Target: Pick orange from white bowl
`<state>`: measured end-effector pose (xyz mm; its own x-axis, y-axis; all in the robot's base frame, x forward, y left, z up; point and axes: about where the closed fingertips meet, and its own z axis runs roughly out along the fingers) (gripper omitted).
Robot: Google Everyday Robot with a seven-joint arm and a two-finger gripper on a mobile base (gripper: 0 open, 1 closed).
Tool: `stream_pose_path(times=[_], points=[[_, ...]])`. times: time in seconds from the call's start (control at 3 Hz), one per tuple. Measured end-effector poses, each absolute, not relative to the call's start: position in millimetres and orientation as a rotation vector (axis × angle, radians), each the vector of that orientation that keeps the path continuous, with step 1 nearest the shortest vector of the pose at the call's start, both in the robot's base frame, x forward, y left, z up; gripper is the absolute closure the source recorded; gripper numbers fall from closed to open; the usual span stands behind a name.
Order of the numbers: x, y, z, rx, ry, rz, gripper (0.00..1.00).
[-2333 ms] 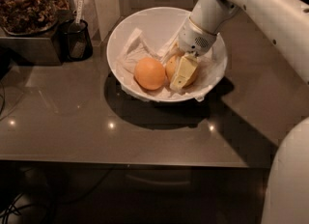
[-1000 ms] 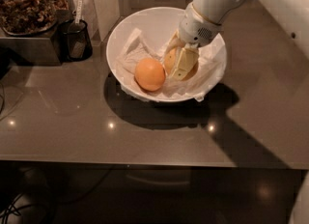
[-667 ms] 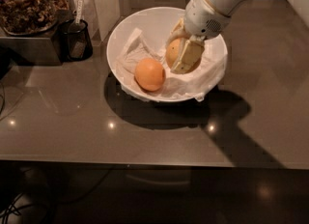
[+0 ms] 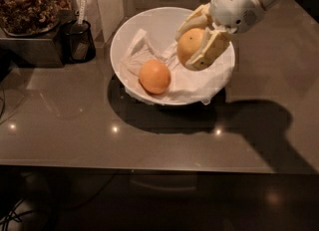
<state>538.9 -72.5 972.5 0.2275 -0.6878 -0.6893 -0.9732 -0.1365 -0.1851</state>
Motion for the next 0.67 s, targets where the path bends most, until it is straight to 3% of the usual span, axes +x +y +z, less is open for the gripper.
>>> stream_pose_path(times=[0.67], points=[[504.1,-106.5,998.1,-1.731,1.436,0.698,1.0]])
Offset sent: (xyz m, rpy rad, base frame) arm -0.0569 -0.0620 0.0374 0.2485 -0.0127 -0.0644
